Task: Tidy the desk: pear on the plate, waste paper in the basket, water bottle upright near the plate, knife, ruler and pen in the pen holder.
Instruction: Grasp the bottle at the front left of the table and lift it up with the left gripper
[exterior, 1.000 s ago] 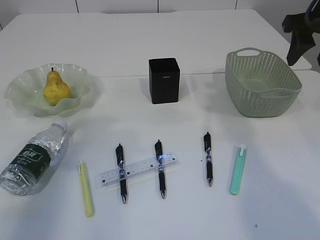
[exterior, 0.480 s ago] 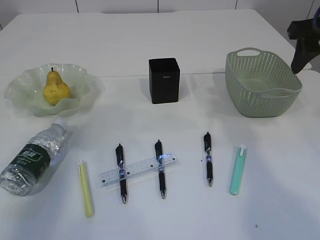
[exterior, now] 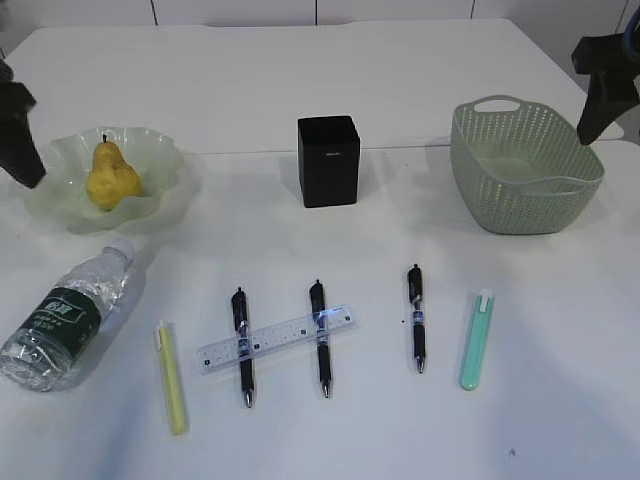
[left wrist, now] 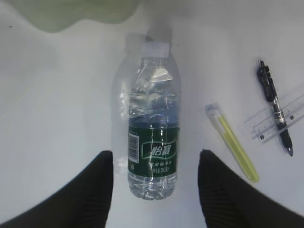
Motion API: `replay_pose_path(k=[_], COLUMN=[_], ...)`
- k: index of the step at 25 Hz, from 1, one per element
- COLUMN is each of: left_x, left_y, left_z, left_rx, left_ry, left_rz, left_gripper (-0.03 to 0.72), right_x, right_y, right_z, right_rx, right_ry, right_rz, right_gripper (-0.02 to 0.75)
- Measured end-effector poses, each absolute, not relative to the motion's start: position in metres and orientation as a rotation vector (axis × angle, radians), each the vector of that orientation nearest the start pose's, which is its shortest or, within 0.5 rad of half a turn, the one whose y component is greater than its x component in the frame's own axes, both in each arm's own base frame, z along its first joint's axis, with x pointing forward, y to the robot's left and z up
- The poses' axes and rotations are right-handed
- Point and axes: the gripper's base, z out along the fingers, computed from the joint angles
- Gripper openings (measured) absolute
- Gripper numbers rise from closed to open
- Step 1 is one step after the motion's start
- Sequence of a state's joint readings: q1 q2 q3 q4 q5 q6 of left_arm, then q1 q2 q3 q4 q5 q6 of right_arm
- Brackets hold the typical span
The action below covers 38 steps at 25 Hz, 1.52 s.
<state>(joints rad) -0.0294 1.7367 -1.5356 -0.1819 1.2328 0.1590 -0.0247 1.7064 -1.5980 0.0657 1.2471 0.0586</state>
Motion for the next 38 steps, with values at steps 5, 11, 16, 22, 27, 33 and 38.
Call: replay_pose_path(k=[5,11,16,22,27,33,38], left_x=[0.368,0.379,0.38,0.383,0.389,0.395,0.399], left_y=[-0.051,-0.053,-0.053,-0.056,-0.065,-0.076,-0.075], left_z=[0.268,0.249,0.248,0.238,0.213,0.184,0.174], left_rx=[0.387,0.42,0.422,0.41,0.439,0.481,0.494], left_ry=[2.972,3.012,3.012,3.031,3.081,3.12,3.12], left_rz=[-0.139,-0.093,-0.087,-0.133,-0.143,-0.138,-0.103], left_gripper=[0.418,0.49,0.544,0.617,0.624,0.624,0.624], right_x=[0.355,0.355,0.355,0.355,0.355,0.353,0.351], right_y=[-0.003,-0.003,-0.003,-0.001,0.0,0.001,0.001], right_z=[0.328,0.328,0.328,0.328,0.328,0.331,0.335], right_rx=[0.135,0.132,0.133,0.126,0.128,0.118,0.114], right_ry=[2.835,2.835,2.835,2.834,2.833,2.825,2.815], right_rz=[0.102,0.105,0.108,0.137,0.156,0.157,0.157], right_gripper=[0.499,0.497,0.497,0.497,0.497,0.498,0.497])
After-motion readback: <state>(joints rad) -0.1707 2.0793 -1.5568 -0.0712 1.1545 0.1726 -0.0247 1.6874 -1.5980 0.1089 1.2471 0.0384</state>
